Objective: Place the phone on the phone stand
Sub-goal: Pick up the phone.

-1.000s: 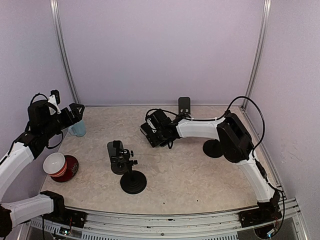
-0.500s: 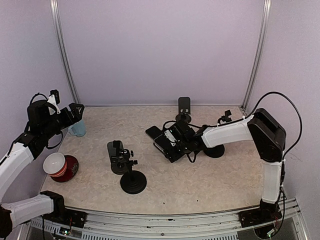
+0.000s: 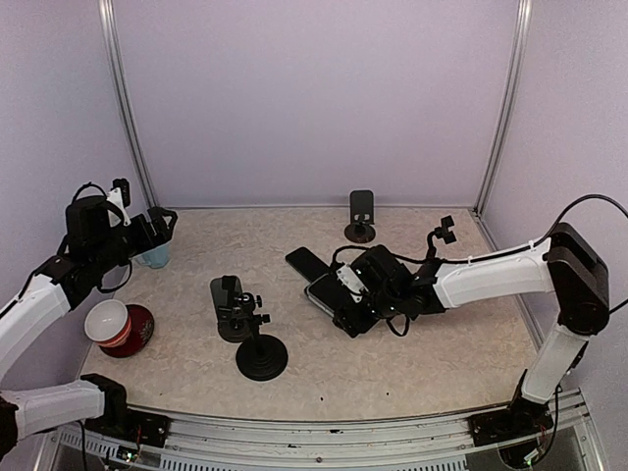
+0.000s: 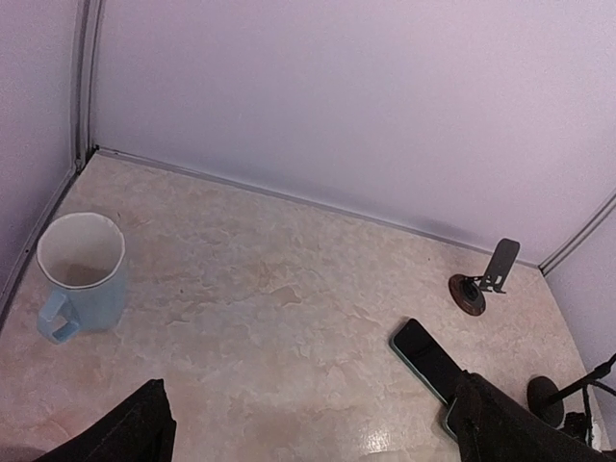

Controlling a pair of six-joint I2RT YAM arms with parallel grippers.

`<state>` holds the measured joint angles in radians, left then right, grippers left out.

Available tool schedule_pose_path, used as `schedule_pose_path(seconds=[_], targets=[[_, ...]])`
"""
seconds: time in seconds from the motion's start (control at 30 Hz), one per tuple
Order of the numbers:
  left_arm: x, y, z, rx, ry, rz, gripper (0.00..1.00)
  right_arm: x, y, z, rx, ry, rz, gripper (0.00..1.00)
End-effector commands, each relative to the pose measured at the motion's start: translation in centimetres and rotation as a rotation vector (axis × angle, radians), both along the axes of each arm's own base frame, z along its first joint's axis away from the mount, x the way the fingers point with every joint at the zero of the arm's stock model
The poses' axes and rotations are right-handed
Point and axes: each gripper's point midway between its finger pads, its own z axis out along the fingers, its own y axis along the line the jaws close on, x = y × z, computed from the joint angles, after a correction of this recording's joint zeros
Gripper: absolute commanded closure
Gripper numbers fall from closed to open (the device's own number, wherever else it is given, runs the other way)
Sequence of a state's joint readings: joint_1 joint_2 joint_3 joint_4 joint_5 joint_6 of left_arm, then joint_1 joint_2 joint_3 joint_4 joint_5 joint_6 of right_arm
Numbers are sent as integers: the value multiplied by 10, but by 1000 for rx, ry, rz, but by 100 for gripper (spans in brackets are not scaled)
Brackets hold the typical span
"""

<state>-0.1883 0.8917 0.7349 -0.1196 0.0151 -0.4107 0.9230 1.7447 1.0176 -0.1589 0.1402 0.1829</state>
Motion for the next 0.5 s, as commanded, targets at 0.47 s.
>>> schedule_pose_path(seconds=[0.47], targets=[[-31,-72,-34,-12,192,-76,1,-64,17,44,173,-86,113,55]])
